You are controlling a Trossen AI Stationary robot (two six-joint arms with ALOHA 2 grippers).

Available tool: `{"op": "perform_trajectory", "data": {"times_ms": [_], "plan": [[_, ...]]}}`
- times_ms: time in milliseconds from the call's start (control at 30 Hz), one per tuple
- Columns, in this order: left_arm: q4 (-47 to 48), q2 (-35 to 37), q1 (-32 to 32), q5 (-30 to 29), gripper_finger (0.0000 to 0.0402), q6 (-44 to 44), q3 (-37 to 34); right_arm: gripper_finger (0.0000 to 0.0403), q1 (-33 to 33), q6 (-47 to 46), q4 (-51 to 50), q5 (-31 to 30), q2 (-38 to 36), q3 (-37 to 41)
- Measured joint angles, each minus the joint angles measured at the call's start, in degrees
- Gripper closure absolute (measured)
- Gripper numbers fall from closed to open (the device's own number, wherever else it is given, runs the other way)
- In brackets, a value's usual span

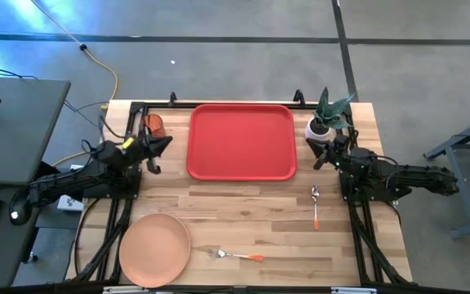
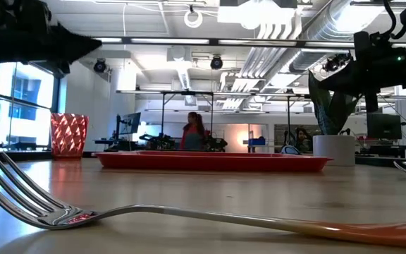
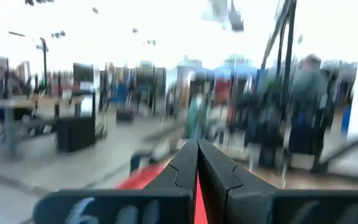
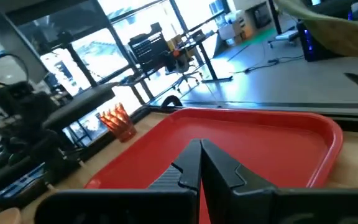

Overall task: Pick and place plate/cup/fork/spoon on tray
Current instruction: Put the light orange plate on the red tray

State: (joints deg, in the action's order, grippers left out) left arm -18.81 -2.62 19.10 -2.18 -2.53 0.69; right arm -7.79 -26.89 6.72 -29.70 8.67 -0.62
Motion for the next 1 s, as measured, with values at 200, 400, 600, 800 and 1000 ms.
{"op": "perform_trajectory", "data": {"times_ms": [200,400,600,800,1000], "plan": [[-2.7,-1.1,0.0,-1.5,0.0398,1.9,0.0,0.0403,-0.1,-3.6,0.4,-3.6,0.7,0.0],[-5.0,-7.6,0.1,-14.0,0.039,1.7,0.0,0.0395,-0.1,-6.7,2.1,5.5,4.3,0.0],[-12.6,-18.7,0.1,-15.9,0.033,-1.6,0.0,0.0358,0.0,-12.7,-14.3,7.0,10.5,-5.7],[-14.1,-28.2,-0.1,-13.5,0.0269,-7.2,0.0,0.0317,0.7,-31.7,-44.7,3.6,17.6,-15.9],[-14.2,-31.8,-0.1,-8.8,0.0249,-11.5,0.0,0.03,3.3,-39.3,-47.2,3.7,27.2,-21.7]]}}
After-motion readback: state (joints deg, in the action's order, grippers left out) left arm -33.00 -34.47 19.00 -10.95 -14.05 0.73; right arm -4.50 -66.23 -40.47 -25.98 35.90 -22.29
